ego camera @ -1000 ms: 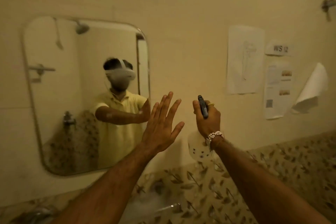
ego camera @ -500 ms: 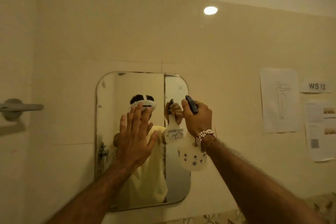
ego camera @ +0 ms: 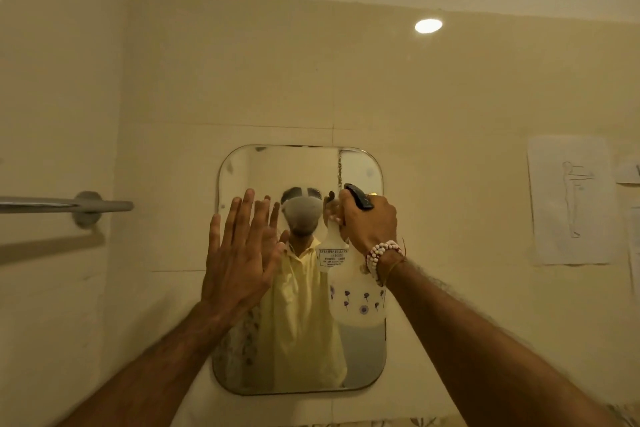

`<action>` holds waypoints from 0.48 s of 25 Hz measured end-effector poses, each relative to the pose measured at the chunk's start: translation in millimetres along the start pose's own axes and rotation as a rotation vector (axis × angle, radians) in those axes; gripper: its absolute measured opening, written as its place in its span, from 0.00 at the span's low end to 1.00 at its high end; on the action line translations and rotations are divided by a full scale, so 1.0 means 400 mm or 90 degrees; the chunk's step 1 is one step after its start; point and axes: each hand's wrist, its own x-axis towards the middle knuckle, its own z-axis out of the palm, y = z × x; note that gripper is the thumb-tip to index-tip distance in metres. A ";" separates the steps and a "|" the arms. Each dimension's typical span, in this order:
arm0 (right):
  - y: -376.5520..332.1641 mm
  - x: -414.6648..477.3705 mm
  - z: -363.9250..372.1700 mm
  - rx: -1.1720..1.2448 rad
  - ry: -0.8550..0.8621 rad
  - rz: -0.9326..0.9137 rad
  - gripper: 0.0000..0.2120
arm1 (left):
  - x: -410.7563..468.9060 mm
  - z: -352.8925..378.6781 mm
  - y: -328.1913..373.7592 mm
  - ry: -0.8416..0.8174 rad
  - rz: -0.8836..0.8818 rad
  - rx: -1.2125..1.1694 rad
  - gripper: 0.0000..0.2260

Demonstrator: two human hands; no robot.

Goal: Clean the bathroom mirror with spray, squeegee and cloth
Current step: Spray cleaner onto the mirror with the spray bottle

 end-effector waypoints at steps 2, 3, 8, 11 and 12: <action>-0.029 -0.021 0.032 0.070 -0.048 0.001 0.16 | -0.001 -0.031 -0.013 -0.025 -0.019 0.008 0.34; -0.045 -0.034 0.050 0.091 -0.070 -0.003 0.17 | -0.003 -0.048 -0.019 -0.034 -0.028 0.015 0.34; -0.107 -0.098 0.131 0.076 -0.117 0.002 0.20 | -0.028 -0.108 -0.069 -0.043 -0.053 0.053 0.35; -0.095 -0.125 0.146 0.121 -0.180 0.032 0.14 | -0.043 -0.120 -0.098 -0.034 -0.064 0.071 0.35; -0.085 -0.135 0.150 0.134 -0.193 0.033 0.12 | -0.047 -0.119 -0.102 -0.034 -0.068 0.075 0.35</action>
